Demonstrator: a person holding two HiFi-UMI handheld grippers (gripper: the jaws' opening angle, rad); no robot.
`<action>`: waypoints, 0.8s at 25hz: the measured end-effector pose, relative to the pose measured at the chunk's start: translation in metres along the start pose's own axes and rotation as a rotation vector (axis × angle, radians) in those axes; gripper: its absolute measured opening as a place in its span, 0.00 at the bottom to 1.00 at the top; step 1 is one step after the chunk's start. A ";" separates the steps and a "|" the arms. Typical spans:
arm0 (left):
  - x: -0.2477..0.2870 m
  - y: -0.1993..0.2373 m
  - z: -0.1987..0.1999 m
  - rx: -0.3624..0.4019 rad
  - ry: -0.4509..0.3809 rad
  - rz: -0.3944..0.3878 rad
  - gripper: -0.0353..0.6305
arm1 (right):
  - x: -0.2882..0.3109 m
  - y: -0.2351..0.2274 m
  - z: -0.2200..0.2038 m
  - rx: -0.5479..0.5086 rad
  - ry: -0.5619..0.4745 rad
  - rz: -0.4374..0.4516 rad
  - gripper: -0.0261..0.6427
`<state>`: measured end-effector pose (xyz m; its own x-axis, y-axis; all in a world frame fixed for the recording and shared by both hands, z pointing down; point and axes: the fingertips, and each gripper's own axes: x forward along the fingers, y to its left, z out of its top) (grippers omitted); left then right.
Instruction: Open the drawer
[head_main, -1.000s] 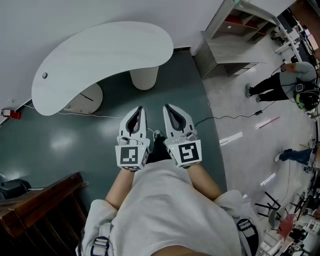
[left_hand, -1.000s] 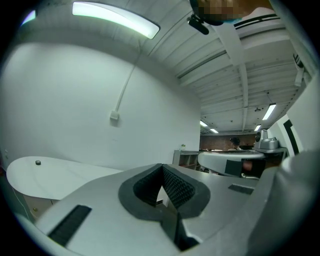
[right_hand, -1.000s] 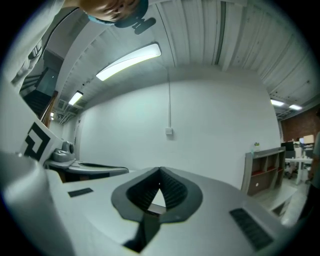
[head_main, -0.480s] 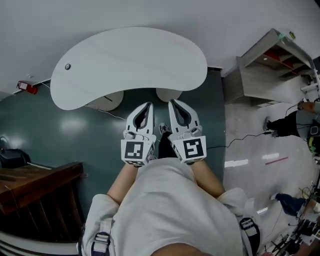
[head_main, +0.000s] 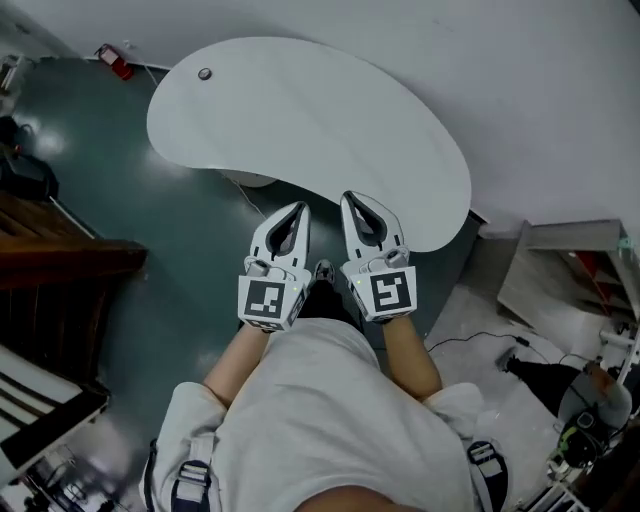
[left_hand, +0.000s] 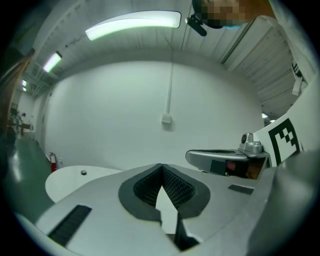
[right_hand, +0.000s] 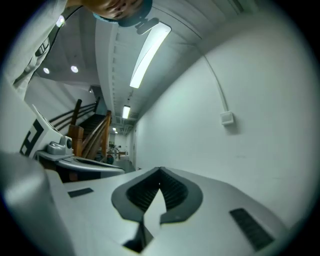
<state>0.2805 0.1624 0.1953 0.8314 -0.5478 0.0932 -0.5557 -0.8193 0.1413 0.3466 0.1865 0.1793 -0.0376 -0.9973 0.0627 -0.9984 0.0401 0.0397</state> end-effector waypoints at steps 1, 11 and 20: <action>-0.003 0.014 -0.001 -0.001 -0.002 0.049 0.06 | 0.014 0.006 -0.003 0.006 -0.006 0.046 0.06; -0.110 0.167 0.001 -0.048 -0.043 0.535 0.06 | 0.113 0.175 0.010 0.020 -0.024 0.512 0.06; -0.143 0.230 -0.028 -0.114 -0.053 0.658 0.06 | 0.156 0.240 -0.012 -0.015 0.057 0.616 0.06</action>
<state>0.0337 0.0573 0.2417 0.3163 -0.9371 0.1475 -0.9409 -0.2901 0.1747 0.1013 0.0411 0.2102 -0.6045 -0.7856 0.1317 -0.7930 0.6091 -0.0064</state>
